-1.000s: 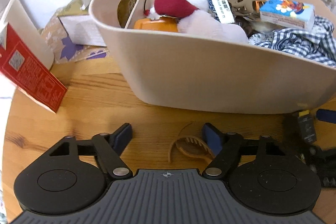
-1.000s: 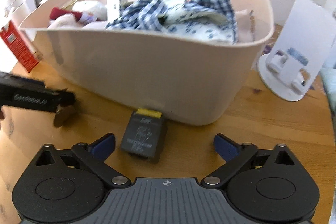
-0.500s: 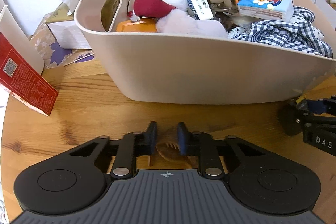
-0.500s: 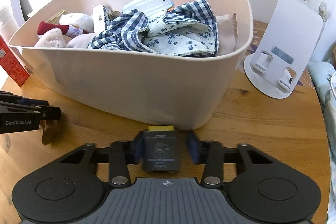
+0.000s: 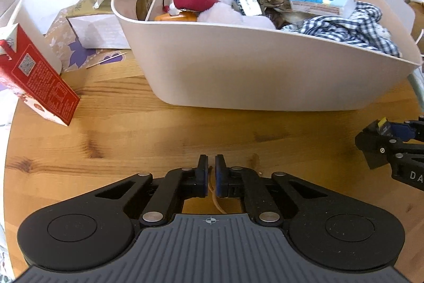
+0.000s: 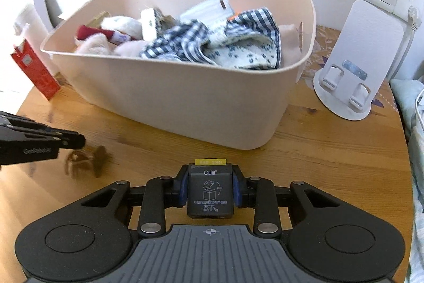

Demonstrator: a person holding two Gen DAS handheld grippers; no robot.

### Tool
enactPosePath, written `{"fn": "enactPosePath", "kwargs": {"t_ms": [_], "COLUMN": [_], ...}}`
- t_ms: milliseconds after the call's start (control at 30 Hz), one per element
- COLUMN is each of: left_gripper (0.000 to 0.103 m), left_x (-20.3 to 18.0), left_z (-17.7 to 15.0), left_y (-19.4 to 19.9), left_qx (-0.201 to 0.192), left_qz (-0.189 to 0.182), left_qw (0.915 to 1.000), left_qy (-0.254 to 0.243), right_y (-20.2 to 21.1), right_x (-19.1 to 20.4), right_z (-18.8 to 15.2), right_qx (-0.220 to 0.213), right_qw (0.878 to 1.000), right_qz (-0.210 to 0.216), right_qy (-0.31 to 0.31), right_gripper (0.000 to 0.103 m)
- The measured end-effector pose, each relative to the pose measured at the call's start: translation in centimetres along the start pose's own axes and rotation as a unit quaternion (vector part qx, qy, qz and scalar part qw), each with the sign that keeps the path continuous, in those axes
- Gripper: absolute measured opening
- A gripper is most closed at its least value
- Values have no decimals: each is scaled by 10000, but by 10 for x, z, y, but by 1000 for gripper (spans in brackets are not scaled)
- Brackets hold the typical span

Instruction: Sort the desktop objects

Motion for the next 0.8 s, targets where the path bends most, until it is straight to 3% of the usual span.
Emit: {"fn": "enactPosePath", "kwargs": {"t_ms": [333,500,600,667,733,800], "left_gripper": [1,2,5,23,58,64], "left_x": [5,8,4,1,-1,-4], "left_z": [-2,-4,-6,-7,-9,-10], "left_y": [12,16,16,16,18,24], "left_qx": [-74,27,73,123,17,-189], "left_qz": [-55,-331,-465,-420,-349,-422], "left_qw": [10000,9991,9988,9990,9993,9983], "left_qy": [7,251,111,9,-132,-342], "right_y": [29,27,28,28,29,29], "right_x": [2,-1,-2,-3,-4,-5], "right_z": [-4,-4,-6,-6,-6,-7], "right_qx": [-120,-118,-111,-114,-119,-126], "right_qw": [9999,9999,9999,9999,9999,9999], "right_qz": [2,4,6,19,31,45], "right_qy": [50,3,3,-22,-43,-49], "right_gripper": [30,30,30,30,30,30]}}
Point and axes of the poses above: each gripper's, at about its wrist camera, not at the fingertips, and y roughly against the way its jaws point, x to its left, z to its top, the point moved 4 cm from there along -y, roughly the way its jaws point, and after that the axes turned 9 degrees about y, right-handed, at the moved point
